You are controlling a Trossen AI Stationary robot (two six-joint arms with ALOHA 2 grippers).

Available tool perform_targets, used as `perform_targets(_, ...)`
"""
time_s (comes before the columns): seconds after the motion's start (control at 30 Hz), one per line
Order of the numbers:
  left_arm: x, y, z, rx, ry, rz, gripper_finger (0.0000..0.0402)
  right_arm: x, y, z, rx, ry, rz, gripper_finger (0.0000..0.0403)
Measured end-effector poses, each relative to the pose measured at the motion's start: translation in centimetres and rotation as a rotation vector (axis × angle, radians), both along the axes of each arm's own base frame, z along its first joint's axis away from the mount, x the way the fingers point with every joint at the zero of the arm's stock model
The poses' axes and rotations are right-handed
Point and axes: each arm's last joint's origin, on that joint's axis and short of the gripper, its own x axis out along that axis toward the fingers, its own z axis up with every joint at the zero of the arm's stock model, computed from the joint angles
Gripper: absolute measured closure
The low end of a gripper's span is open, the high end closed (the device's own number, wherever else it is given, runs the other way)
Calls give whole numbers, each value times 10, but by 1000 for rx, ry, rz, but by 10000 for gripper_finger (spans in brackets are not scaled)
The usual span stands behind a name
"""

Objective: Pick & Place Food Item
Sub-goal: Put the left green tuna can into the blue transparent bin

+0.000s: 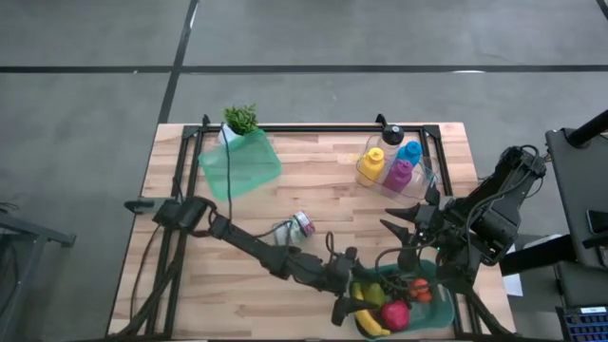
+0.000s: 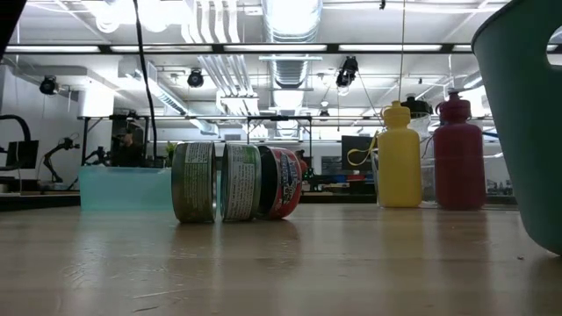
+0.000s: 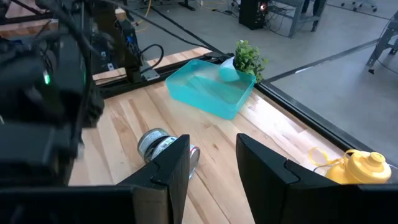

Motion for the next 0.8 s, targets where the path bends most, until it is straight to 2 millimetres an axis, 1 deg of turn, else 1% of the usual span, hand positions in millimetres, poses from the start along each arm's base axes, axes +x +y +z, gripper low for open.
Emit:
perform_targets(0.17, -11, 11, 29, 21, 49, 15, 77, 0, 0, 0, 0, 0, 0, 278)
perform_targets(0.27, -20, 18, 45, 48, 122, 48, 77, 0, 0, 0, 0, 0, 0, 278)
perform_targets(0.37, -33, 25, 58, 53, 251, 97, 77, 0, 0, 0, 1, 0, 0, 278)
perform_targets(0.5, -57, 36, 78, 0, 425, 163, 77, 0, 0, 0, 1, 0, 0, 278)
perform_targets(0.6, -78, 47, 90, -61, 562, 253, 76, 0, 0, 0, 1, 0, 0, 278)
perform_targets(0.7, -102, 59, 97, -153, 718, 381, 76, 0, 0, 0, 1, 0, 0, 278)
perform_targets(0.8, -130, 68, 100, -219, 878, 521, 76, 0, 0, 0, 1, -1, 0, 277)
